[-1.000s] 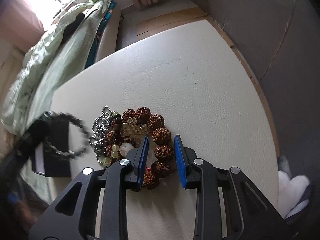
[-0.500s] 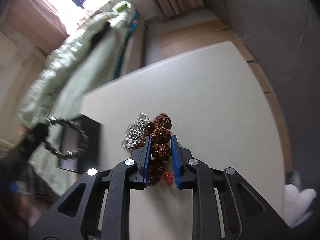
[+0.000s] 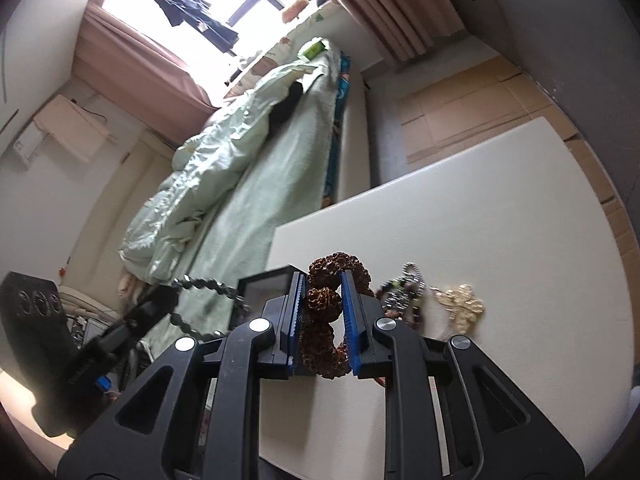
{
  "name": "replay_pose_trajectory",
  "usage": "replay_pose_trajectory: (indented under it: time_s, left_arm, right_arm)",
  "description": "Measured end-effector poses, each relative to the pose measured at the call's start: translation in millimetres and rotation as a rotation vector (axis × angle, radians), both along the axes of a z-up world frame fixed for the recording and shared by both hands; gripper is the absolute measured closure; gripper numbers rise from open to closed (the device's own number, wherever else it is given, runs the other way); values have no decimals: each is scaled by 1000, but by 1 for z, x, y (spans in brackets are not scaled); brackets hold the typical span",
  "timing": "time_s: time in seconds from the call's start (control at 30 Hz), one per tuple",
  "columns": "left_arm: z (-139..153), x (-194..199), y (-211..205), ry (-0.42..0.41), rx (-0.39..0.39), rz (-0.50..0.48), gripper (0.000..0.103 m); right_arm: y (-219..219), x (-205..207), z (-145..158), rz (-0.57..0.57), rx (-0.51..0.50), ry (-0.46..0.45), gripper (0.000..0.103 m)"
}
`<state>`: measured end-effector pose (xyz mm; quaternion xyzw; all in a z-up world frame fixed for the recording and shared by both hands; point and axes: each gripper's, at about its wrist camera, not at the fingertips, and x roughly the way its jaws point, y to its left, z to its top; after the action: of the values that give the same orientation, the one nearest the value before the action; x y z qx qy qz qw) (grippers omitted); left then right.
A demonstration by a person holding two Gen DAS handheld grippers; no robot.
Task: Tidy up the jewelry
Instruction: 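Lower both held bracelets into the black box and open both tools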
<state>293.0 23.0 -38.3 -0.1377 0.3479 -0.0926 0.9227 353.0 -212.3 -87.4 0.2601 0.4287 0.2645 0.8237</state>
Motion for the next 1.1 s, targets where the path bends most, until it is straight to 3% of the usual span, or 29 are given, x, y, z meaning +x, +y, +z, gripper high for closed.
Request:
replay_pose_trajectory:
  time_s: [0.1, 0.4, 0.6, 0.83, 0.9, 0.97, 1.1]
  left_arm:
    - [-2, -2, 8, 4, 2, 15, 97]
    - [-10, -3, 30, 21, -9, 54, 97]
    - [-16, 0, 38, 30, -19, 62, 97]
    - [-31, 8, 42, 91, -29, 54, 96]
    - [-35, 10, 46, 106, -11, 76, 89]
    - [-37, 8, 51, 94, -25, 100, 63]
    - [-36, 2, 66, 78, -36, 128, 61]
  right_arm:
    - [5, 0, 5, 6, 34, -14, 83]
    - [9, -8, 35, 40, 288, -130, 83]
    - [21, 1, 26, 23, 196, -85, 84]
    - [33, -4, 27, 47, 194, -99, 84]
    - [39, -4, 26, 55, 191, -97, 84]
    - [45, -2, 25, 62, 189, -98, 84]
    - [60, 1, 21, 86, 184, -89, 84]
